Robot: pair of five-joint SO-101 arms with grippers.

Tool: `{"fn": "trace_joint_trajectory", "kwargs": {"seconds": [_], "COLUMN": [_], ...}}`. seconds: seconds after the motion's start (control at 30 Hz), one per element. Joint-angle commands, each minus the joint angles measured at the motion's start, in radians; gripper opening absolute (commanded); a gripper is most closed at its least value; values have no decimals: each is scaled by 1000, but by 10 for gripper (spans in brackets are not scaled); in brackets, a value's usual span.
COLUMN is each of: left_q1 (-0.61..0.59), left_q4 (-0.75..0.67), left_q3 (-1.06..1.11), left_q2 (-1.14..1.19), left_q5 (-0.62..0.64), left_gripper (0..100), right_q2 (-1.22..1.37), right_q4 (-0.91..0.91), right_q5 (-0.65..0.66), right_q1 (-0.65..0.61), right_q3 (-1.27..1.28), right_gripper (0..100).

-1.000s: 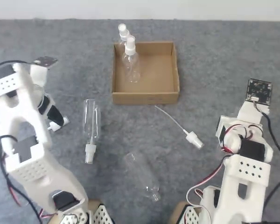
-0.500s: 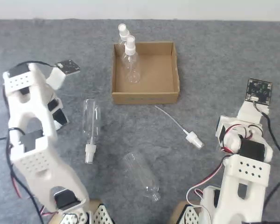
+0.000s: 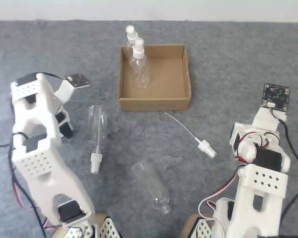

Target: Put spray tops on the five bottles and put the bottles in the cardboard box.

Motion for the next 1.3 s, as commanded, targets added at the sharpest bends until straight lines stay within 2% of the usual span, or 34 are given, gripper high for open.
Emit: {"fn": "trace_joint_trajectory", "kwargs": {"seconds": [0.0,0.23,0.33,0.57,0.93,1.27], "left_q1": [11,26,26,6,-6,-2], "left_q4": [-5,170,255,252,252,249], "left_q3": [-33,-116,-197,-223,-217,-27], "left_q2": [-5,-9,-11,-118,-311,-626], "left_q5": [-8,-9,-5,84,210,232], "left_gripper": [101,12,12,12,11,11], "right_q2": [-22,-30,-31,-31,-31,-31], "right_q4": [-22,-15,-15,-15,-27,-217], "right_q5": [2,2,2,52,58,54], "right_q1": [-12,-47,-84,-200,-415,-556], "right_q3": [-9,-9,-9,-9,-18,-17], "right_gripper": [94,93,93,93,93,93]}}
